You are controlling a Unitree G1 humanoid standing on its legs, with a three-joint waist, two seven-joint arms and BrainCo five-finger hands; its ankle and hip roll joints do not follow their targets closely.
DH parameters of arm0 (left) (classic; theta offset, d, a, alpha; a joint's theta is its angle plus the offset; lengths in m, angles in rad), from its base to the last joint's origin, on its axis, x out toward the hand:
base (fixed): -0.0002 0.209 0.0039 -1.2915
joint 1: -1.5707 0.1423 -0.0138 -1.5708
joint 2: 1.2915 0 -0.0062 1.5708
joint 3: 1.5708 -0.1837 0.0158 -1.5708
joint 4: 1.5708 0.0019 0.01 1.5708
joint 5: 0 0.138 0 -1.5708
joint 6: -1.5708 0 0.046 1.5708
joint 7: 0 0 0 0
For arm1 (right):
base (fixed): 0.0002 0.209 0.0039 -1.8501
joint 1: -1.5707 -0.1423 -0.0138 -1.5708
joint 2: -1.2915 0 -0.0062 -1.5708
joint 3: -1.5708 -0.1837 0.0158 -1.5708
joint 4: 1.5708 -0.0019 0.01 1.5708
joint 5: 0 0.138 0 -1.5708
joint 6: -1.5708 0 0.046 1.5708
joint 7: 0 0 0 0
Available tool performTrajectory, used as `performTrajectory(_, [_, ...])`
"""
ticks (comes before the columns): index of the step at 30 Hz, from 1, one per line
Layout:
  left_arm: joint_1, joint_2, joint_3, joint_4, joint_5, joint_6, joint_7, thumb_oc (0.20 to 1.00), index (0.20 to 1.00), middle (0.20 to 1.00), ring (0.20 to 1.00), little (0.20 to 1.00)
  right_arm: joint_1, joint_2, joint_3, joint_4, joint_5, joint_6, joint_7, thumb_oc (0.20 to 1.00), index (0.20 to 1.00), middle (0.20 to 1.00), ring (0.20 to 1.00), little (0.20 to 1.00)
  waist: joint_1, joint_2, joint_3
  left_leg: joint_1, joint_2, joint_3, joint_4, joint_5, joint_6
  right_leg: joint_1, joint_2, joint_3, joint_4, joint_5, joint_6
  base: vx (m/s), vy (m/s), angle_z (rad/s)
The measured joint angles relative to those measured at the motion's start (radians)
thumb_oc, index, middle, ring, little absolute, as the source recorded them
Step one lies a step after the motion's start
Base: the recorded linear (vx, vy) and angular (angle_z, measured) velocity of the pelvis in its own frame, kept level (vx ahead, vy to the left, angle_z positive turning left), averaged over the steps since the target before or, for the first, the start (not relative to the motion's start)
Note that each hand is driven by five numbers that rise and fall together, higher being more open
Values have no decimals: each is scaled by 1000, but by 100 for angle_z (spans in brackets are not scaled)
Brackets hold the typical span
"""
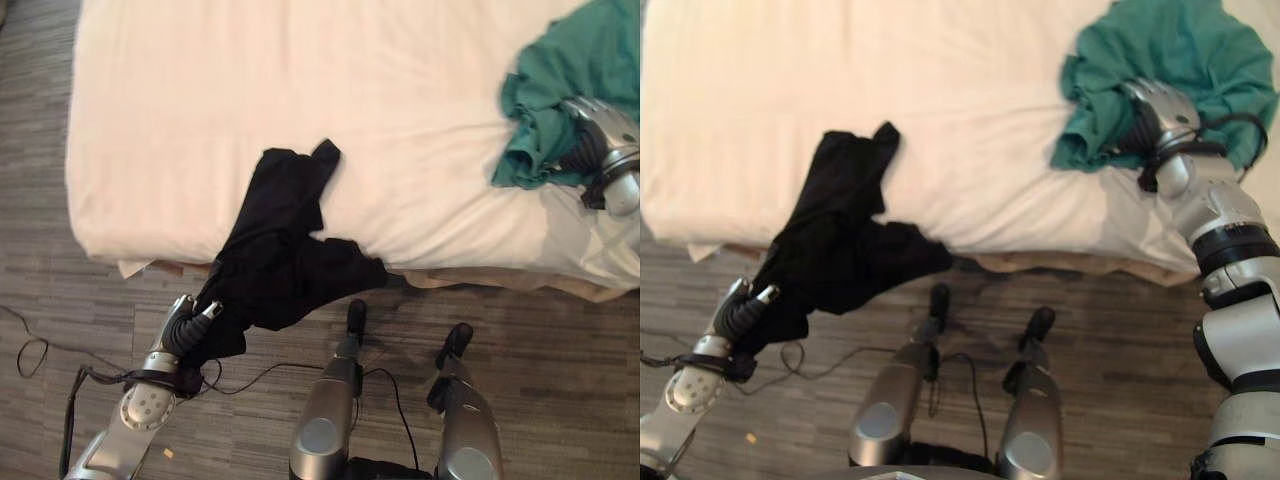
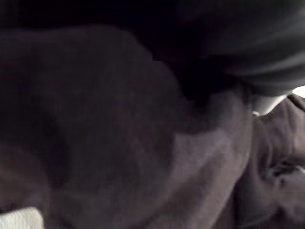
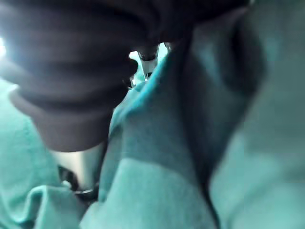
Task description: Tidy up the quilt and then pick up the clothes from the bed and put them into the laundry hamper.
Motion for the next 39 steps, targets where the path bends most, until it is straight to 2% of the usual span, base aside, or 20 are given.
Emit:
performTrajectory(2, [-2, -39, -23, -11, -71, 0, -51, 200, 200, 200, 200, 200, 137, 35, -169, -79, 90, 15, -24, 200, 200, 200, 200, 200, 7, -2, -8, 11, -6, -5, -3, 1, 1, 10, -9, -3, 12, -7, 0, 54, 35, 14])
performTrajectory(6, [-18, -88, -92, 12, -103, 24, -123, 200, 200, 200, 200, 200, 396, 134, -374, -272, 248, 1, -38, 200, 200, 200, 200, 200, -3, -14, -49, 23, -6, -3, -9, 1, 2, 22, -7, -5, 6, -4, -4, 90, 26, 2])
performTrajectory(8, [-58, -173, -101, 122, -103, 41, -144, 200, 200, 200, 200, 200, 692, 302, -548, -469, 394, -41, -5, 200, 200, 200, 200, 200, -11, -33, -85, 81, 0, -2, -19, -1, 7, 85, 0, -13, -3, -10, 3, 160, 38, -2])
performTrajectory(12, [0, -319, -23, 274, -107, 107, -160, 200, 200, 200, 200, 200, 1094, 577, -495, -411, 517, -34, 120, 200, 200, 200, 200, 200, -117, -162, -264, 171, 14, 35, -46, -43, -2, 166, 24, 9, -68, -25, 9, 129, 108, -24])
performTrajectory(15, [3, -382, 16, 297, -185, 122, -168, 200, 200, 200, 200, 200, 1248, 651, -504, -325, 582, 11, 168, 200, 200, 200, 200, 200, -149, -190, -301, 207, 12, 56, -64, -57, 5, 192, 27, 26, -90, -25, 10, 78, 127, -23])
performTrajectory(20, [8, -407, 11, 300, -220, 139, -157, 200, 200, 200, 200, 200, 1349, 698, -445, -313, 621, 34, 211, 200, 200, 200, 200, 200, -173, -182, -319, 236, 2, 23, -68, -62, 11, 249, 33, 42, -97, -23, 21, 19, 67, 10])
performTrajectory(21, [11, -406, 1, 300, -220, 139, -155, 200, 200, 200, 200, 200, 1350, 702, -433, -313, 624, 32, 212, 200, 200, 200, 200, 200, -177, -180, -324, 237, 2, 7, -68, -62, 11, 255, 33, 71, -94, -32, 26, -16, 47, 66])
performTrajectory(22, [12, -402, -17, 305, -220, 137, -143, 200, 200, 200, 200, 200, 1324, 698, -389, -304, 623, 24, 218, 200, 200, 200, 200, 200, -173, -168, -341, 219, 1, -33, -64, -57, 26, 249, 66, 221, -79, -91, 44, 7, 6, 75])
performTrajectory(24, [5, -401, -21, 313, -219, 136, -134, 200, 200, 200, 200, 200, 1285, 686, -338, -292, 622, 28, 219, 200, 200, 200, 200, 200, -168, -174, -345, 220, -1, -59, -64, -36, 21, 267, 83, 248, -101, -99, 36, 74, -58, 70])
performTrajectory(25, [36, -405, -25, 342, -218, 136, -124, 200, 200, 200, 200, 200, 1182, 679, -298, -276, 619, 27, 219, 200, 200, 200, 200, 200, -140, -137, -352, 213, 0, -87, -64, -22, 11, 309, 98, 218, -128, -95, 33, 123, -120, 76])
performTrajectory(28, [34, -467, 3, 382, -218, 111, -91, 200, 200, 200, 200, 200, 1078, 604, -110, -318, 565, 26, 203, 200, 200, 200, 200, 200, -58, -99, -360, 205, 5, -187, -69, -17, -1, 360, 116, 124, -162, -90, 27, -3, -36, 93])
performTrajectory(30, [59, -469, -2, 370, -218, 104, -73, 200, 200, 200, 200, 200, 1017, 611, -125, -337, 536, 14, 194, 200, 200, 200, 200, 200, 18, -82, -367, 154, 2, -217, -70, -21, 6, 375, 134, 52, -154, -103, 9, -221, 72, 135])
performTrajectory(31, [43, -474, -9, 366, -218, 111, -63, 200, 200, 200, 200, 200, 1029, 605, -133, -366, 537, 4, 173, 200, 200, 200, 200, 200, 15, -79, -366, 109, 3, -210, -42, -42, 18, 383, 128, -19, -153, -94, -2, -316, 174, 227])
performTrajectory(32, [17, -478, -12, 371, -218, 109, -52, 200, 200, 200, 200, 200, 1039, 594, -133, -391, 536, -16, 156, 200, 200, 200, 200, 200, 16, -83, -368, 60, -2, -160, -13, -90, 6, 391, 110, -126, -150, -98, -9, -178, 184, 275])
performTrajectory(33, [-13, -483, -33, 392, -218, 108, -48, 200, 200, 200, 200, 200, 1035, 600, -155, -389, 535, -12, 148, 200, 200, 200, 200, 200, 26, -110, -362, 6, 14, 106, 29, -101, 51, 392, 65, -246, -122, -109, -19, -152, 206, 275])
performTrajectory(35, [-16, -479, -45, 394, -218, 109, -43, 200, 200, 200, 200, 200, 1033, 610, -177, -390, 537, -14, 128, 200, 200, 200, 200, 200, 11, -120, -362, -17, 49, 379, 131, -110, 61, 417, 24, -334, -97, -113, -24, -42, 300, 217])
performTrajectory(36, [-7, -484, -44, 395, -218, 108, -27, 200, 200, 200, 200, 200, 1052, 621, -194, -394, 543, -15, 113, 200, 200, 200, 200, 200, 7, -118, -366, -4, 87, 474, 219, -177, 120, 460, -11, -376, -46, -139, -1, 47, 307, 204])
performTrajectory(37, [11, -492, -44, 398, -216, 107, -17, 200, 200, 200, 200, 200, 1090, 618, -212, -397, 549, -15, 110, 200, 200, 200, 200, 200, -9, -109, -376, 13, 103, 516, 250, -215, 137, 495, -7, -411, -16, -146, 6, 151, 498, 304])
performTrajectory(38, [-6, -505, -44, 414, -211, 104, -2, 200, 200, 200, 200, 200, 1203, 637, -276, -440, 579, -24, 107, 200, 200, 200, 200, 200, -34, -108, -395, 21, 103, 508, 296, -185, 156, 559, -36, -442, 84, -164, -2, 101, 283, 285])
performTrajectory(39, [9, -494, -34, 407, -210, 100, 14, 200, 200, 200, 200, 200, 1236, 655, -281, -428, 584, -22, 107, 200, 200, 200, 200, 200, -26, -131, -411, 18, 61, 486, 269, -168, 157, 535, -74, -398, 145, -212, -2, 121, 418, 246])
